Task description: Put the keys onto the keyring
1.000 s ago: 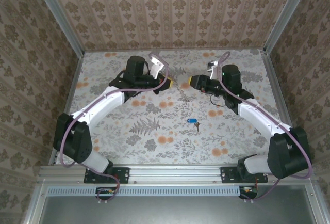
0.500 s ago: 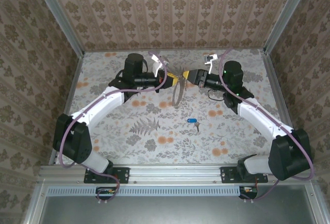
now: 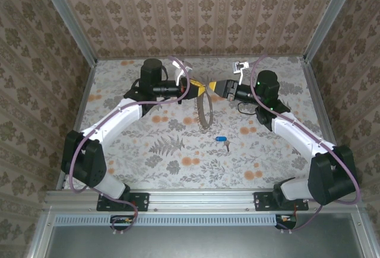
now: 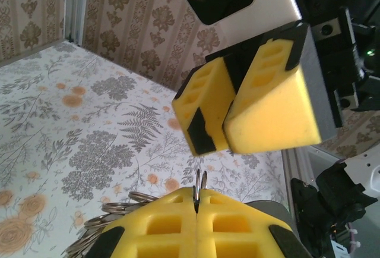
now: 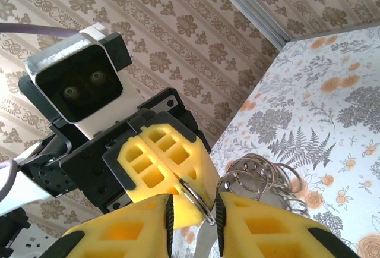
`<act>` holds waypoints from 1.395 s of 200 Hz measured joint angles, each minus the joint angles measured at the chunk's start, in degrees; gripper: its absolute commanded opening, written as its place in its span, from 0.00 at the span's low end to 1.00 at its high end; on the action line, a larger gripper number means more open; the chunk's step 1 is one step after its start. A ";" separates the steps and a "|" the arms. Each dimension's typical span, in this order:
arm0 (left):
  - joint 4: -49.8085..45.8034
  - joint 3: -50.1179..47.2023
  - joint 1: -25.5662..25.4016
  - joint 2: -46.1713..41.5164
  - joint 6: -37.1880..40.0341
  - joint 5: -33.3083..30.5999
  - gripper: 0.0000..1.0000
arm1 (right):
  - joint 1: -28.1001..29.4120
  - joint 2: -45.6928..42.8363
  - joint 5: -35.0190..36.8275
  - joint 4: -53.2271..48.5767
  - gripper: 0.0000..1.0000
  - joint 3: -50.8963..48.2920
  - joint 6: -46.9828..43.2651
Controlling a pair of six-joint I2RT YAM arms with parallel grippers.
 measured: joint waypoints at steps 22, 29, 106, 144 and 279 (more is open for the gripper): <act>0.90 0.22 -0.02 0.26 -1.03 1.38 0.00 | 0.24 0.24 -0.85 0.83 0.28 -0.15 0.00; 1.03 0.26 0.00 0.28 -1.33 1.73 0.00 | 0.35 0.31 -1.03 1.20 0.28 -0.15 0.00; 2.60 0.96 0.00 1.16 -3.41 4.13 0.00 | 0.96 0.55 -2.16 2.89 0.24 -0.22 0.02; 2.95 1.05 0.00 1.46 -4.22 4.61 0.00 | 1.09 0.57 -2.56 3.08 0.21 -1.11 0.04; 5.77 -1.57 1.75 -0.59 -7.26 -0.55 0.33 | 0.68 0.55 -0.94 2.19 0.00 -1.73 -1.55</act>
